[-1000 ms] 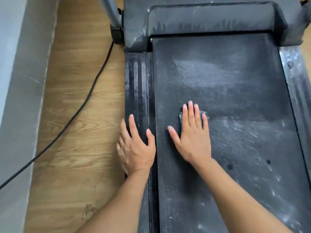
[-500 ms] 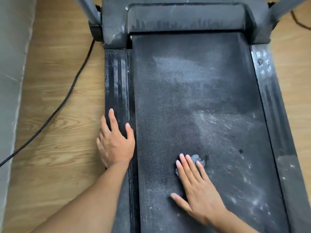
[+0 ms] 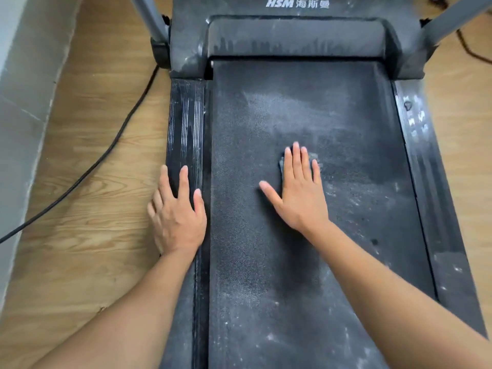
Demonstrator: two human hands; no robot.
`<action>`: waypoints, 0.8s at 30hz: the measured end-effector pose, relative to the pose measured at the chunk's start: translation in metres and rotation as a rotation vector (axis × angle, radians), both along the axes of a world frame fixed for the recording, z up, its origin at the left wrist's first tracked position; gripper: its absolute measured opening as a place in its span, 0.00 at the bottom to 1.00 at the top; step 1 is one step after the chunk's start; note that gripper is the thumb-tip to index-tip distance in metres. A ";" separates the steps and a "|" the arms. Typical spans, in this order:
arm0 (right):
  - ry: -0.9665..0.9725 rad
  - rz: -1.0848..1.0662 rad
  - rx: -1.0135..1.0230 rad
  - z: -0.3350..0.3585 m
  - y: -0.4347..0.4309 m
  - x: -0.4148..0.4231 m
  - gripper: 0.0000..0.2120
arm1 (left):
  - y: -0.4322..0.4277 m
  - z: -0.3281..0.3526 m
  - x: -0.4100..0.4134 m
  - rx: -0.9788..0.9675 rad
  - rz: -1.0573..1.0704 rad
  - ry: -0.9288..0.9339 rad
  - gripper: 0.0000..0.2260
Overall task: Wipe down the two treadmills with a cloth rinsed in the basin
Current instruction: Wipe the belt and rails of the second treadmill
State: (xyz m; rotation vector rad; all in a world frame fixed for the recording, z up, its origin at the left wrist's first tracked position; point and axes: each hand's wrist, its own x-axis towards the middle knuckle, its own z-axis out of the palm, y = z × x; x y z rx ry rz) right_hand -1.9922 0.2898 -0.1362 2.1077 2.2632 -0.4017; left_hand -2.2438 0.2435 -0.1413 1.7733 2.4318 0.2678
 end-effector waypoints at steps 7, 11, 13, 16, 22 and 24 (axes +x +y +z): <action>-0.043 0.009 -0.124 0.006 -0.185 0.029 0.44 | -0.005 0.007 0.006 -0.086 -0.093 0.014 0.29; -0.044 -0.121 -0.014 0.000 -0.024 0.023 0.48 | -0.002 0.006 0.006 -0.077 -0.082 -0.020 0.29; -0.028 -0.143 0.005 0.002 0.055 0.028 0.49 | -0.001 0.005 0.008 -0.083 -0.080 -0.020 0.28; -0.001 -0.116 0.003 0.002 0.086 0.031 0.49 | 0.000 0.004 0.006 -0.096 -0.085 -0.022 0.28; -0.056 0.002 -0.066 0.004 -0.179 0.054 0.45 | -0.002 0.007 0.005 -0.110 -0.089 -0.026 0.28; -0.086 0.035 -0.109 0.006 -0.239 0.058 0.45 | -0.002 0.006 0.007 -0.112 -0.103 -0.031 0.28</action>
